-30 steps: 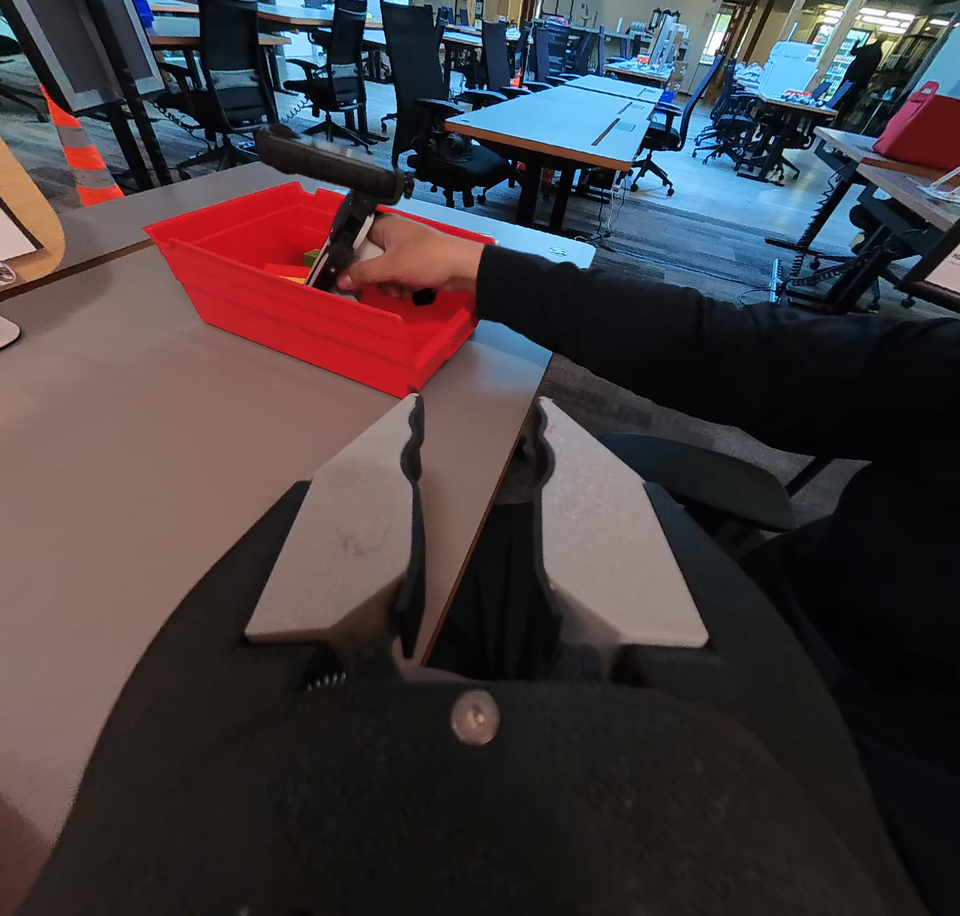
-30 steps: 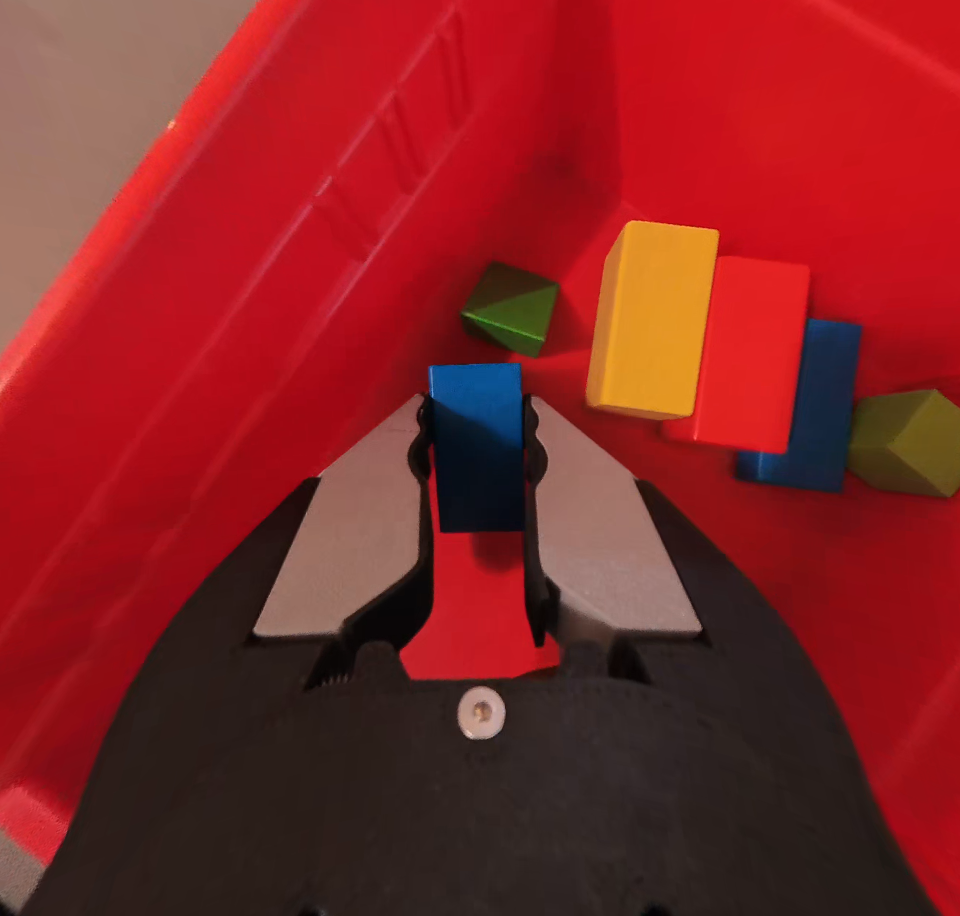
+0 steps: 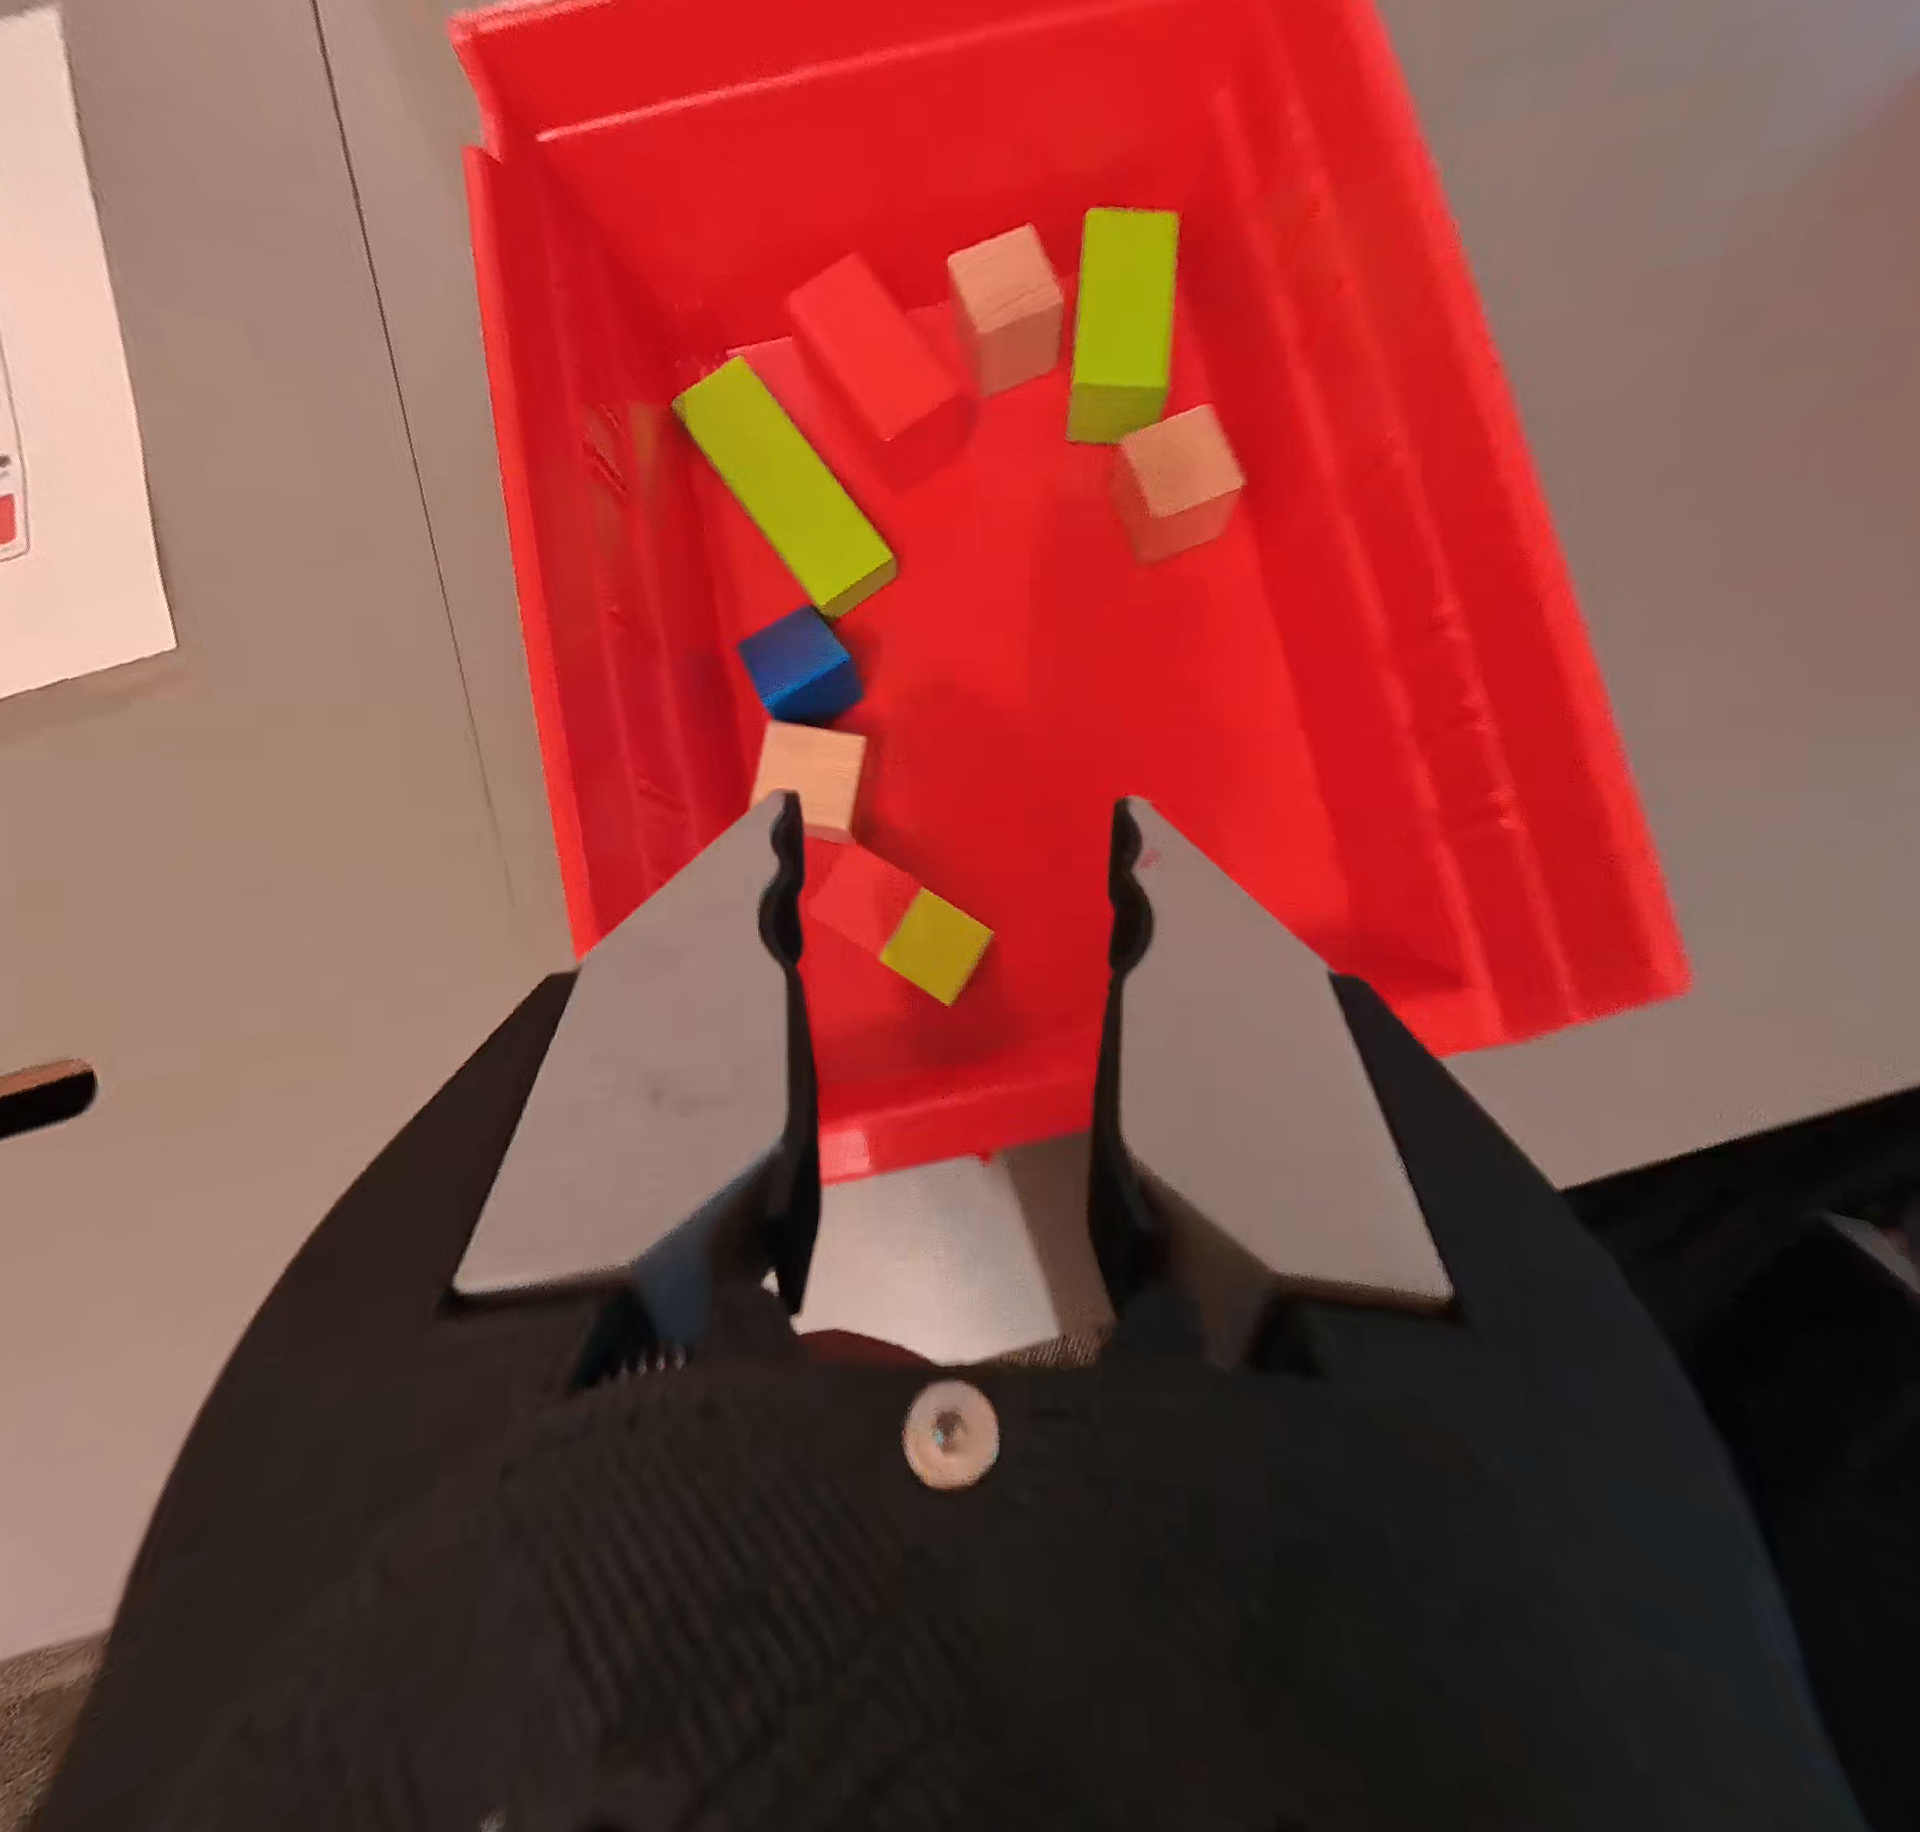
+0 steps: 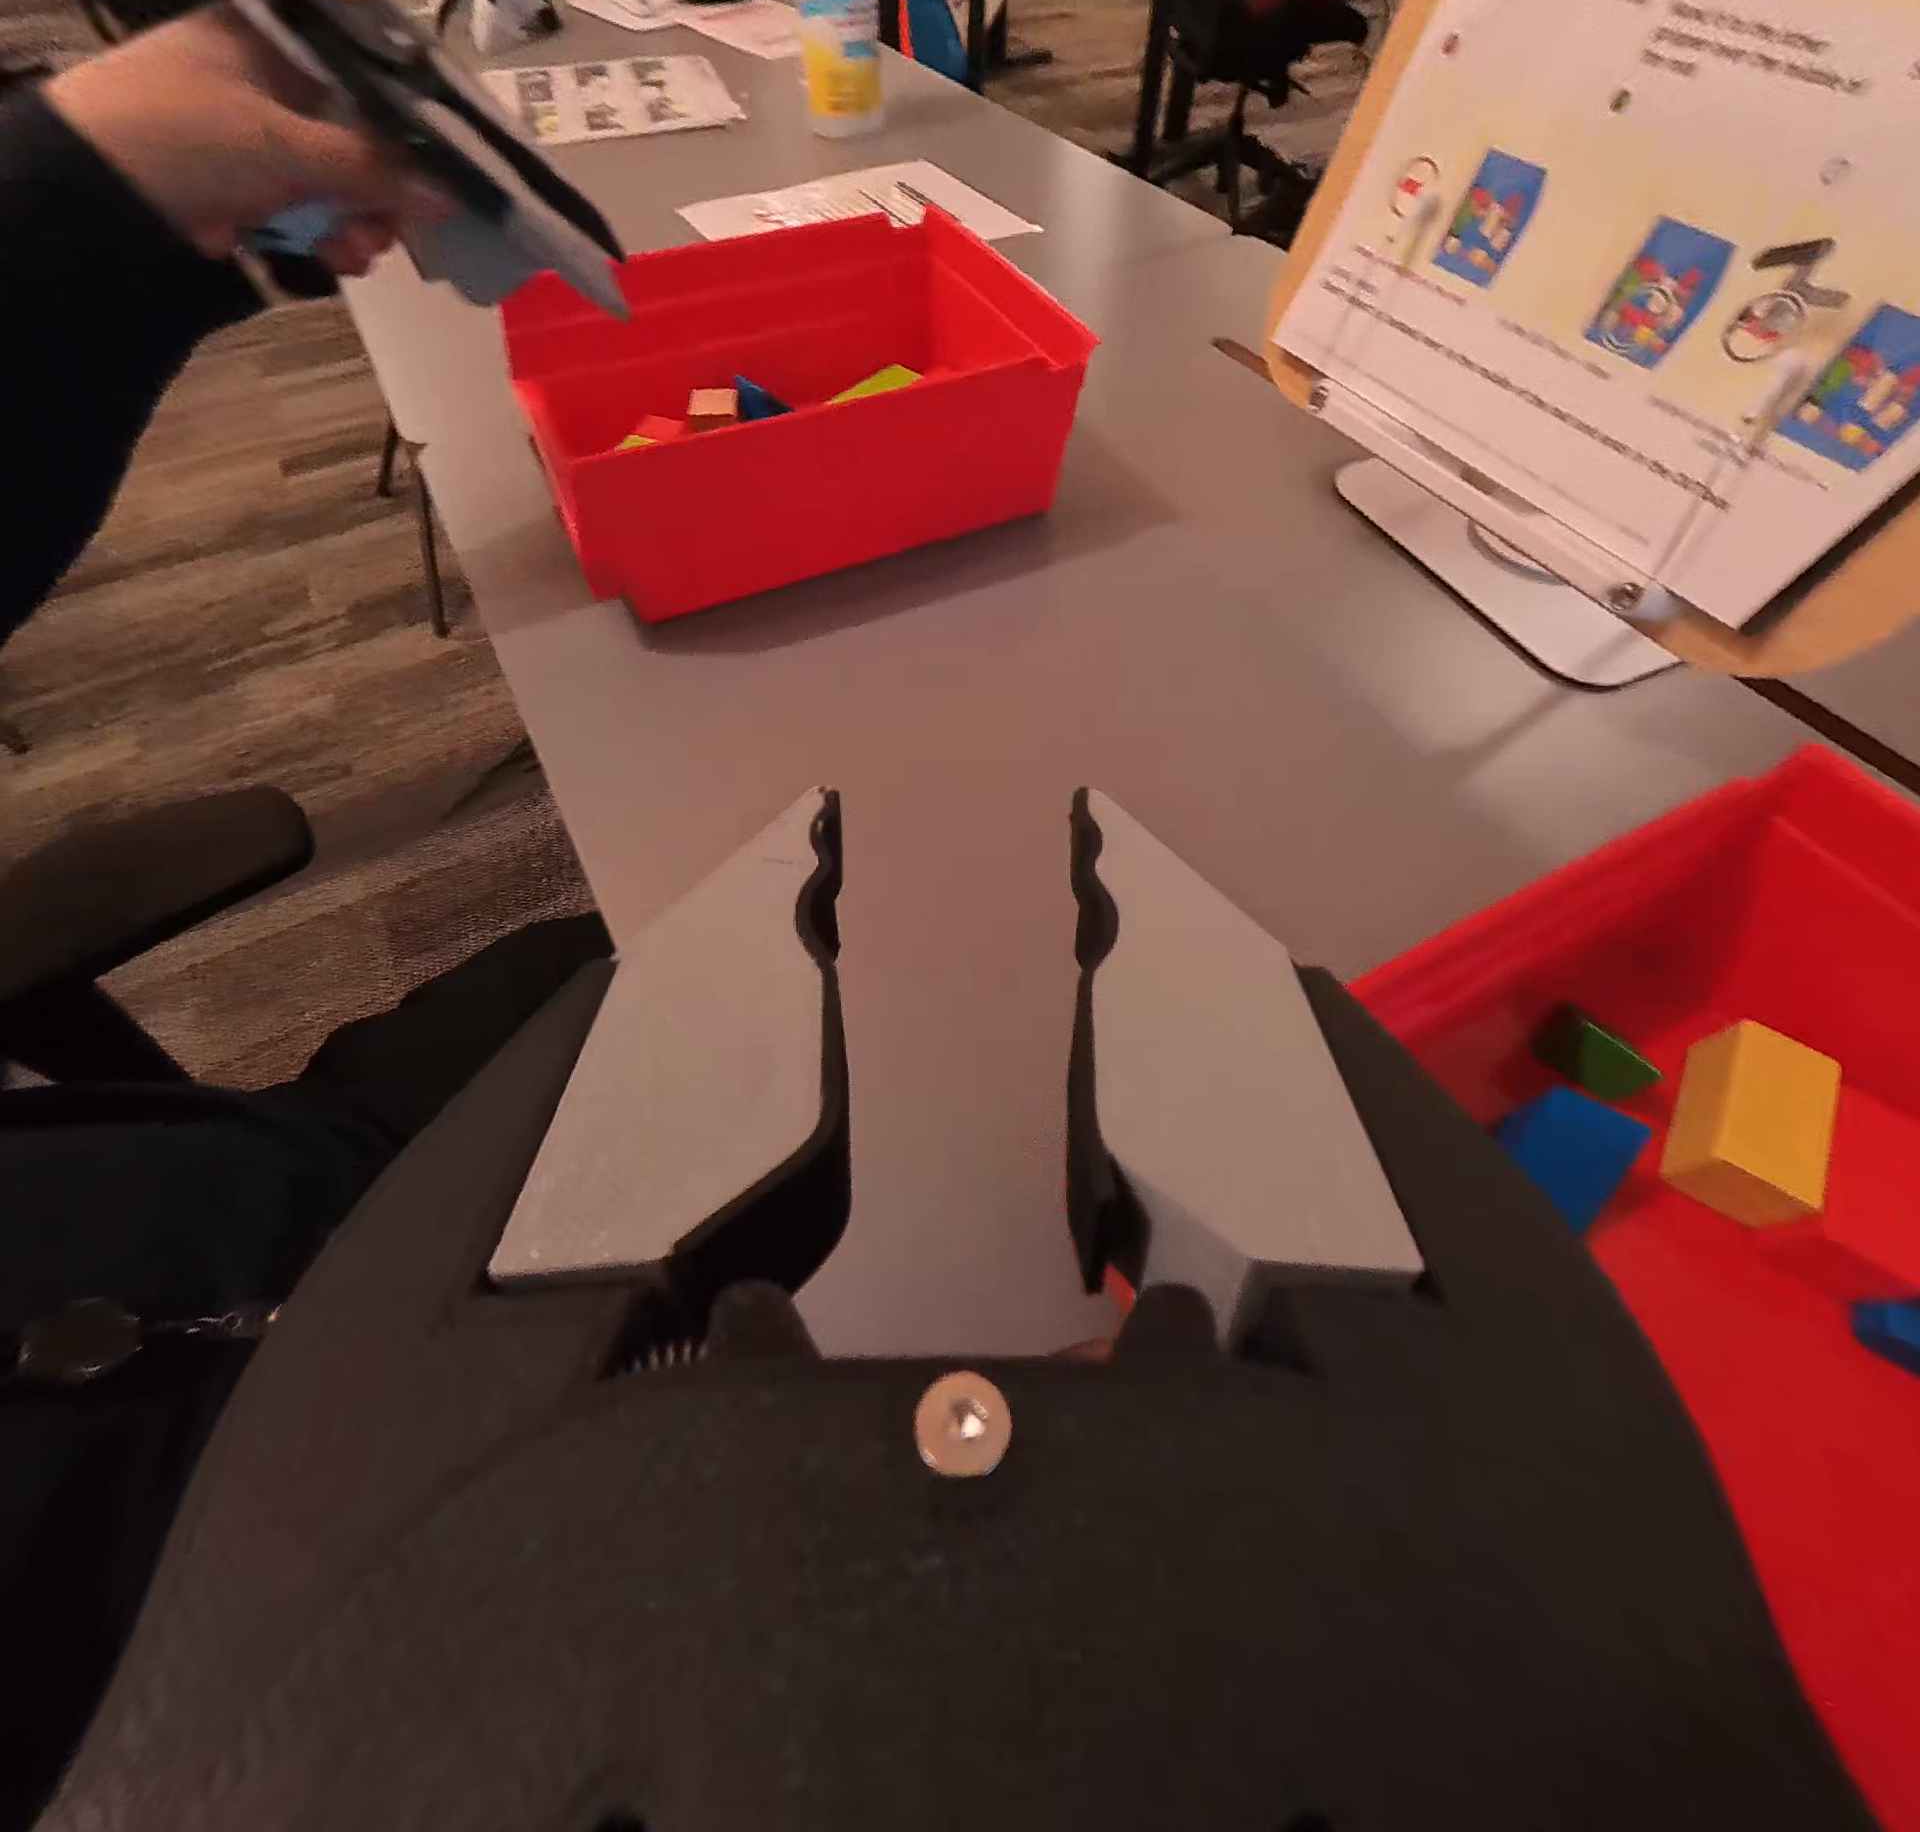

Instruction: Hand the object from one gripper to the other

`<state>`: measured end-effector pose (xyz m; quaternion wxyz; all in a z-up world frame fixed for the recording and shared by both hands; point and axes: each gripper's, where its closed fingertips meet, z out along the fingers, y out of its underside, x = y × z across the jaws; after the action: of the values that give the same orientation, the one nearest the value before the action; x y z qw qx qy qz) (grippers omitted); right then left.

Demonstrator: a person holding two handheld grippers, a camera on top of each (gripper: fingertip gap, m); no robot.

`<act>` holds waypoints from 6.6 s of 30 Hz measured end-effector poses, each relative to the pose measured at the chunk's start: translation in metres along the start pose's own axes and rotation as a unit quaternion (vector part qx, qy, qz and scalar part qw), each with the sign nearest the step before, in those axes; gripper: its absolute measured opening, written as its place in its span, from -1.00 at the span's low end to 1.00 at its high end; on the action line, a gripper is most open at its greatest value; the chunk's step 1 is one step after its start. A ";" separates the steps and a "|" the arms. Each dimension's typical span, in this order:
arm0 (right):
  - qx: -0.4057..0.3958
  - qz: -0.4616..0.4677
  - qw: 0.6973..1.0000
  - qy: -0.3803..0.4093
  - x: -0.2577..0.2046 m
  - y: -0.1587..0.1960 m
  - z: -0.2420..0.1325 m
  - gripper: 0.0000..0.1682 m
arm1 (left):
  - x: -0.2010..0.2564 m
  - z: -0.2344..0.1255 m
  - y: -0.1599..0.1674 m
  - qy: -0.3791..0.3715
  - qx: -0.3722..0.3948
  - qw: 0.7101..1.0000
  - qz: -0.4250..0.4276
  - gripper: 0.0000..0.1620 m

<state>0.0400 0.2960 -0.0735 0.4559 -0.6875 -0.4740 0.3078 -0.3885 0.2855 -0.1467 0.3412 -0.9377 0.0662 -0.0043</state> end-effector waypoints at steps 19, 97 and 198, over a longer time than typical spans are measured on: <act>0.020 -0.002 1.000 -0.006 -0.005 0.001 -0.021 -0.51 | -0.049 0.119 0.017 -0.065 -0.153 0.978 -0.124 -0.57; 0.156 0.079 0.927 -0.331 -0.138 -0.033 0.030 -0.61 | 0.372 -0.105 -0.012 0.551 0.285 0.763 0.182 -0.59; -0.012 0.054 0.998 0.019 0.023 0.029 -0.012 -0.49 | -0.052 0.092 0.059 -0.034 -0.358 0.914 0.185 -0.59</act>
<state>0.0694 0.3097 -0.0954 0.4395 -0.7234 -0.4308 0.3130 -0.4419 0.3064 -0.2533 -0.0207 -0.9675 0.2240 0.1152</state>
